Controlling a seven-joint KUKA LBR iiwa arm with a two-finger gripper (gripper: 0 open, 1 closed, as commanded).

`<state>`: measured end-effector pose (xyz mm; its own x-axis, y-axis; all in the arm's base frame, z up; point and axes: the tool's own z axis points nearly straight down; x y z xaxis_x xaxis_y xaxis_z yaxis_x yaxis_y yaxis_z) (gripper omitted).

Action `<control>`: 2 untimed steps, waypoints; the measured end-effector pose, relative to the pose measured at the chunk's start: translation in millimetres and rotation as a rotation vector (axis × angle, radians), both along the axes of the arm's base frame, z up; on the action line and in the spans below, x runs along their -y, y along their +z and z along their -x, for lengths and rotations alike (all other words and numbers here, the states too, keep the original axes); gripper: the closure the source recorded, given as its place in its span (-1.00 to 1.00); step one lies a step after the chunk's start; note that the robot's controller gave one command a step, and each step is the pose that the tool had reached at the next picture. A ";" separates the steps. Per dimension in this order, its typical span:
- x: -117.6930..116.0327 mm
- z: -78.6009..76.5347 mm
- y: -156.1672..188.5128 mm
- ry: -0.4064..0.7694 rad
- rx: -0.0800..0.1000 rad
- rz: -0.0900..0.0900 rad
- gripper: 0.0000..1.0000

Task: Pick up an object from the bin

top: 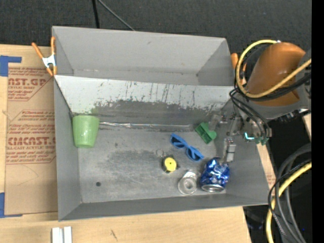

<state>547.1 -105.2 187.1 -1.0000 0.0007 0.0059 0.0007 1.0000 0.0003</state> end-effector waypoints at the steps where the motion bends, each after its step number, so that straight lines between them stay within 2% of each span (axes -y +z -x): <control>1: -9.4 23.4 -120.2 0.030 0.004 -0.001 -1.00; 2: -8.9 21.8 -117.2 0.031 0.008 0.001 1.00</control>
Offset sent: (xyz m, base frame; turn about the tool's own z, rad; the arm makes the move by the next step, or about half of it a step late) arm -0.0226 0.0079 -0.1171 -0.0295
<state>525.2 -96.3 69.9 -0.9996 -0.0298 -0.0024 -0.0298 0.9996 -0.0010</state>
